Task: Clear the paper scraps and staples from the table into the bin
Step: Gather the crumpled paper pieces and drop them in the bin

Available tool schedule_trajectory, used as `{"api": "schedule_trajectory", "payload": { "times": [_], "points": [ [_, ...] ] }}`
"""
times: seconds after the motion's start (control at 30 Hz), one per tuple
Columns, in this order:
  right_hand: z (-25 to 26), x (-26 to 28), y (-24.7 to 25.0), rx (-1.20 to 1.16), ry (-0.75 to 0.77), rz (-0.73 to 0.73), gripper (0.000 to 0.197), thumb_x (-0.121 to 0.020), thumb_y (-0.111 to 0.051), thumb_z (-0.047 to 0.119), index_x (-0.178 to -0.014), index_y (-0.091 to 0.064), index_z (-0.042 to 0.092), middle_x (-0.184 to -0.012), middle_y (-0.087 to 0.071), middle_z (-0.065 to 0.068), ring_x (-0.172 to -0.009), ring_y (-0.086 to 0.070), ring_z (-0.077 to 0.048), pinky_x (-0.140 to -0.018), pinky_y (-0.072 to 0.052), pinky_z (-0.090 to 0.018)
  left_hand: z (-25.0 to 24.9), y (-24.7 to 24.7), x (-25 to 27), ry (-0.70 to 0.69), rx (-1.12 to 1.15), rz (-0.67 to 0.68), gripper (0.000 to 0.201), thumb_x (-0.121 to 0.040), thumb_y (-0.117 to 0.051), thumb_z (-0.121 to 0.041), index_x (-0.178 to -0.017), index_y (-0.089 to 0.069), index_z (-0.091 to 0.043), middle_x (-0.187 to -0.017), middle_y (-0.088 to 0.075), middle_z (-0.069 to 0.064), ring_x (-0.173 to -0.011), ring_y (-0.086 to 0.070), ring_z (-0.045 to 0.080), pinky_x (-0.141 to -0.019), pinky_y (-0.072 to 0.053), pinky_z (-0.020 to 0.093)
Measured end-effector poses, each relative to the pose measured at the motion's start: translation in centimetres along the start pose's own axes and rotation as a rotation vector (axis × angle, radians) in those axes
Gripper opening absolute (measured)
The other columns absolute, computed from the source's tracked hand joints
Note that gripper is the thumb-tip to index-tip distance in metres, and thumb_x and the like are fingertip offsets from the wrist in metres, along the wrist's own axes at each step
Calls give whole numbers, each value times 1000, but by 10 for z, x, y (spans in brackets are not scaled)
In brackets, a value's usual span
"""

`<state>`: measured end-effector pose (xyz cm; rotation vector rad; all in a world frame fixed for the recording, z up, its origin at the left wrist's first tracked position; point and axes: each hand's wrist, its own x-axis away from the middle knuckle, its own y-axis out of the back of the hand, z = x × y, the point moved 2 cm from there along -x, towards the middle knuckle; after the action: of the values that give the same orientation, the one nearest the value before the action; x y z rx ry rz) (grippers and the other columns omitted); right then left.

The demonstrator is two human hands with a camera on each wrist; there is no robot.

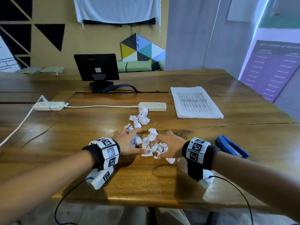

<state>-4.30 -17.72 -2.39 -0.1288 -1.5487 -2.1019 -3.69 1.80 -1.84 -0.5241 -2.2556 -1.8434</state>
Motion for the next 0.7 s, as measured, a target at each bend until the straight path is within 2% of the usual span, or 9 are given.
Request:
{"api": "schedule_trajectory", "payload": {
  "times": [0.1, 0.2, 0.33, 0.4, 0.5, 0.63, 0.7],
  "points": [
    [-5, -4, -2, 1, 13, -24, 47, -79, -67, 37, -119, -43, 34, -115, -36, -5, -94, -57, -28, -76, -56, -36, -6, -4, -4, -22, -49, 9, 102, -50, -51, -90, -137, -10, -54, -142, -23, 10, -126, -37, 34, -97, -44, 45],
    [-10, -5, -3, -35, 30, -44, 38, -79, -66, 32, -112, -48, 32, -108, -39, -4, -94, -56, -27, -77, -56, -39, -13, -10, -7, -54, -72, -14, 85, -64, -56, -78, -136, -26, -46, -129, -33, 8, -115, -45, 28, -86, -45, 35],
    [-16, -1, 0, -103, 53, -152, 20, -78, -63, 21, -90, -51, 32, -108, -49, -3, -97, -55, -23, -81, -54, -38, -20, -11, -10, -101, -31, -43, 61, -76, -61, -61, -127, -38, -37, -118, -41, 6, -101, -54, 25, -84, -48, 34],
    [-21, 1, 2, -167, 57, -162, 19, -77, -64, 17, -86, -54, 30, -113, -54, -2, -94, -60, -23, -74, -57, -37, -21, -12, -12, -107, -13, -35, 54, -79, -63, -52, -124, -40, -34, -114, -42, 5, -98, -55, 24, -82, -48, 33],
    [-33, 13, 9, -369, 34, -183, 19, -78, -64, 10, -95, -59, 17, -108, -54, 2, -82, -68, -23, -50, -56, -25, -22, -13, -14, -128, 36, -42, 48, -79, -68, -41, -118, -43, -31, -107, -42, 3, -94, -55, 23, -78, -47, 31],
    [-53, 42, 22, -579, 14, -266, 20, -77, -67, 2, -90, -60, 17, -100, -59, -6, -63, -70, -13, -46, -54, -23, -21, -14, -19, -191, 104, -75, 40, -75, -74, -28, -106, -48, -27, -106, -49, 6, -92, -55, 23, -71, -40, 28],
    [-68, 61, 24, -634, -5, -310, 20, -78, -67, 1, -89, -60, 15, -93, -66, -16, -64, -72, -20, -51, -57, -30, -21, -15, -22, -220, 144, -102, 38, -73, -76, -22, -100, -50, -29, -105, -55, 8, -86, -54, 21, -64, -37, 26]
  ]
}}
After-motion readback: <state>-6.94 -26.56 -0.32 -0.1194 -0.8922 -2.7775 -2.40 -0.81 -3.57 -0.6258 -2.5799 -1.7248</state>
